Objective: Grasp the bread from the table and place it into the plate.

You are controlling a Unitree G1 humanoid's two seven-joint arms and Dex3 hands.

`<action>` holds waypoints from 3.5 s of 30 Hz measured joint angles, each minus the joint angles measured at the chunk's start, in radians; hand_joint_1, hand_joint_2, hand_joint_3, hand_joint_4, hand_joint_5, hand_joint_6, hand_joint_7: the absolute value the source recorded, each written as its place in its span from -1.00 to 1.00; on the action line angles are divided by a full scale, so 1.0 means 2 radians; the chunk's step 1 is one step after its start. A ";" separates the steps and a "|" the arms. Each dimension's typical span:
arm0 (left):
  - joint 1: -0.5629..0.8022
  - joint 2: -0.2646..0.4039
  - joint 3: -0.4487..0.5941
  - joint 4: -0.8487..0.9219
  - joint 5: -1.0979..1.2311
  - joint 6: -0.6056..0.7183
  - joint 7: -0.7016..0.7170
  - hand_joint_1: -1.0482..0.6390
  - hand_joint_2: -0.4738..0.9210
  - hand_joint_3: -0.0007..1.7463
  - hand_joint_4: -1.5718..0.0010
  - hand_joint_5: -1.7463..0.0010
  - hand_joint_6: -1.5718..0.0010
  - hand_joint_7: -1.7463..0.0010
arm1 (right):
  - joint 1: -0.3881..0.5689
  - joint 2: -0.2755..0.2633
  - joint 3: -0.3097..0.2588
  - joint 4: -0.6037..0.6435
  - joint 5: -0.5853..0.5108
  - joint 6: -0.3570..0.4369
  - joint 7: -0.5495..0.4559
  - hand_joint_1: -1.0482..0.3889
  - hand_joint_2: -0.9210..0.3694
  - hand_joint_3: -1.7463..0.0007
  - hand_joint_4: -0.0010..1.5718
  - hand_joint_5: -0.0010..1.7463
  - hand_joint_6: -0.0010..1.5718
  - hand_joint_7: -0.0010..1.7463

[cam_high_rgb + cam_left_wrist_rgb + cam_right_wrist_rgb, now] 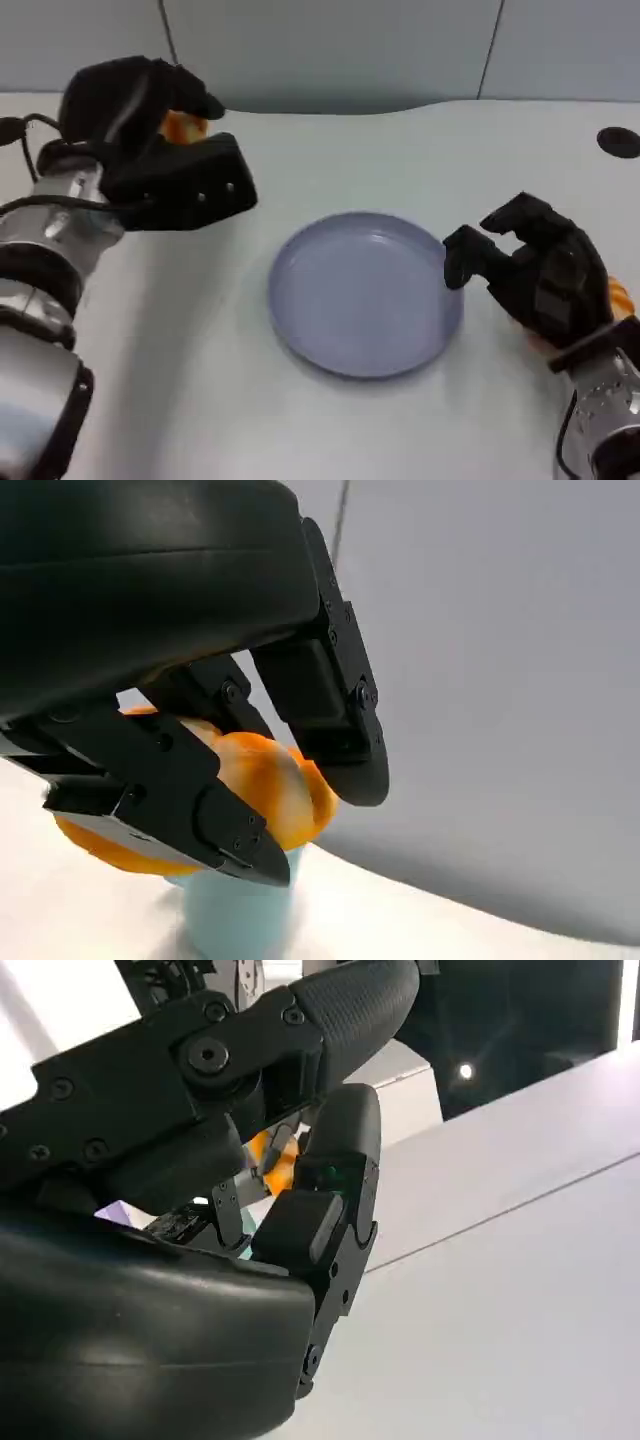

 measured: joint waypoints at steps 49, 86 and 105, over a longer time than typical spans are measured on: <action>0.086 -0.153 -0.057 0.016 0.034 0.037 -0.051 -0.80 1.00 -0.90 0.99 0.76 0.76 0.93 | 0.035 0.027 0.015 -0.088 0.021 0.027 -0.014 -0.25 -0.82 1.00 0.06 0.65 0.39 -0.56; -0.010 -0.090 -0.113 0.011 0.083 0.006 -0.018 -1.00 1.00 -0.57 1.00 0.23 1.00 0.27 | -0.045 0.024 -0.014 0.031 0.016 -0.035 0.004 -0.19 -0.88 1.00 0.03 0.58 0.35 -0.50; -0.003 -0.018 -0.092 0.004 0.068 -0.053 0.003 -1.00 1.00 -0.53 1.00 0.23 1.00 0.38 | -0.050 0.027 -0.020 0.039 0.016 -0.031 0.012 -0.13 -0.87 1.00 0.01 0.61 0.34 -0.45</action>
